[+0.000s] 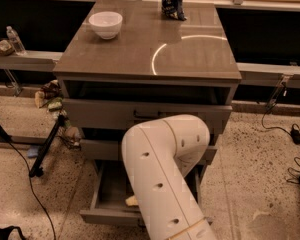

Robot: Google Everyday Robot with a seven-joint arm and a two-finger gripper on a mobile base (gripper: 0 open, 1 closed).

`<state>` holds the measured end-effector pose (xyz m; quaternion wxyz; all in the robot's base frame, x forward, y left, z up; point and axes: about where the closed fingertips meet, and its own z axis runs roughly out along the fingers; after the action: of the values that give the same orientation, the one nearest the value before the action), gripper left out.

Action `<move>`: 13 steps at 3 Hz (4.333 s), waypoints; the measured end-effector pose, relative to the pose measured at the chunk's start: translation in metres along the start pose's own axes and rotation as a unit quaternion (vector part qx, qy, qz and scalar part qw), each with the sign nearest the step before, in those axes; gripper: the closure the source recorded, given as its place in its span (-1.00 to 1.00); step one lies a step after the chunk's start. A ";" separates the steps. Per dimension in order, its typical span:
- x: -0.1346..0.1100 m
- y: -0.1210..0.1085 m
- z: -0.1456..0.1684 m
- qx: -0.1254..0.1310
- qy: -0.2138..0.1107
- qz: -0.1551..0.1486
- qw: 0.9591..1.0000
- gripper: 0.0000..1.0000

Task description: Pick rxbar chocolate from bottom drawer and place on counter

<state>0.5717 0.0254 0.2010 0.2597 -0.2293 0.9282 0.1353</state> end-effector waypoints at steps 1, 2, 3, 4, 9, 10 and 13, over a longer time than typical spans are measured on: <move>-0.010 0.005 0.021 0.033 0.001 0.023 0.999 -1.00; -0.008 0.010 0.030 0.028 0.004 0.026 0.999 -1.00; -0.006 0.008 0.049 0.039 0.001 0.031 0.999 -1.00; -0.004 0.006 0.068 0.043 -0.008 0.027 0.999 -0.67; 0.005 -0.006 0.123 0.011 -0.063 -0.013 0.998 -0.37; 0.004 -0.006 0.122 0.011 -0.063 -0.013 0.998 0.10; 0.004 -0.013 0.112 0.023 -0.061 -0.009 0.998 1.00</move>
Offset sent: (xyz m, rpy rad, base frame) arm 0.0117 0.0106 -0.0123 -0.0248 -0.0102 -0.0506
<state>0.6218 0.0546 0.1048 0.3220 -0.2226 0.9116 0.1252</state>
